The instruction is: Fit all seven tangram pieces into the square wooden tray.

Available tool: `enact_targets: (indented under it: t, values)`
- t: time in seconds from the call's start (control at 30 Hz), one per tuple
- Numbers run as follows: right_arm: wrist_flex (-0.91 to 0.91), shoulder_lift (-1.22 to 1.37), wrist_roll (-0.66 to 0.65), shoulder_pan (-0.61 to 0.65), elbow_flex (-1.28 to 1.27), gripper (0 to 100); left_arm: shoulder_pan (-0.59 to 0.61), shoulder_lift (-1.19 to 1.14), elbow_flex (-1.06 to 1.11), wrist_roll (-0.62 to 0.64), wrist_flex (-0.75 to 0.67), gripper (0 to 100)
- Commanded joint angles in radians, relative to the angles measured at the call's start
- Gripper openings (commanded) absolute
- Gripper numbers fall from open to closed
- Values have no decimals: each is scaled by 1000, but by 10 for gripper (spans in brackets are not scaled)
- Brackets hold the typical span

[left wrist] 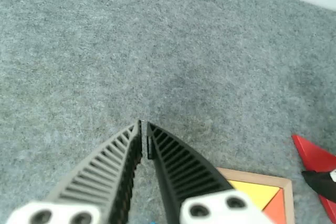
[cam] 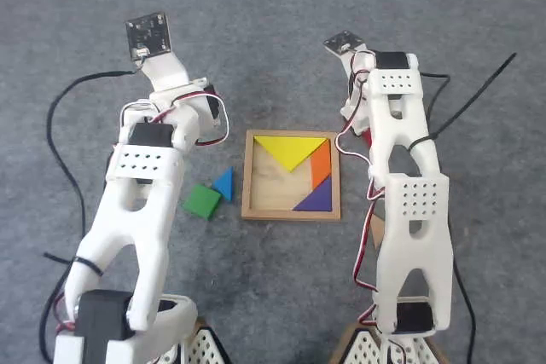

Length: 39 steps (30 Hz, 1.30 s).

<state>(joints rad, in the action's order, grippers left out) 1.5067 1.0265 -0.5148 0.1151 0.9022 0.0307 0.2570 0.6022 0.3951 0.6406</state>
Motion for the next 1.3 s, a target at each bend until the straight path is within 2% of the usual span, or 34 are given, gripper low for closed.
enact_targets:
  t: [0.0, 0.13, 0.43, 0.53, 0.6, 0.67, 0.8, 0.93, 1.27]
  values:
    - [19, 1, 11, -47, 34, 261, 0, 49, -8, -15, -15, 16]
    - [19, 2, 11, -58, 35, 215, 0, 49, -8, -15, -15, 16]
    - [21, 1, 23, -61, 35, 221, 0, 49, -8, -15, -15, 16]
    - [36, -8, 92, -68, 37, 319, 0, 49, -8, -15, -15, 16]
    - [65, -8, 74, -70, 46, 413, 0, 49, -8, -15, -15, 16]
    - [110, -1, 75, -70, 71, 444, 0, 49, -8, -15, -15, 16]
    - [131, 7, 172, -85, 84, 360, 0, 49, -8, -15, -15, 16]
    - [131, 36, 187, -90, 92, 292, 2, 49, -8, -15, -15, 16]
    - [131, 39, 144, -88, 92, 277, 2, 49, -8, -15, -15, 16]
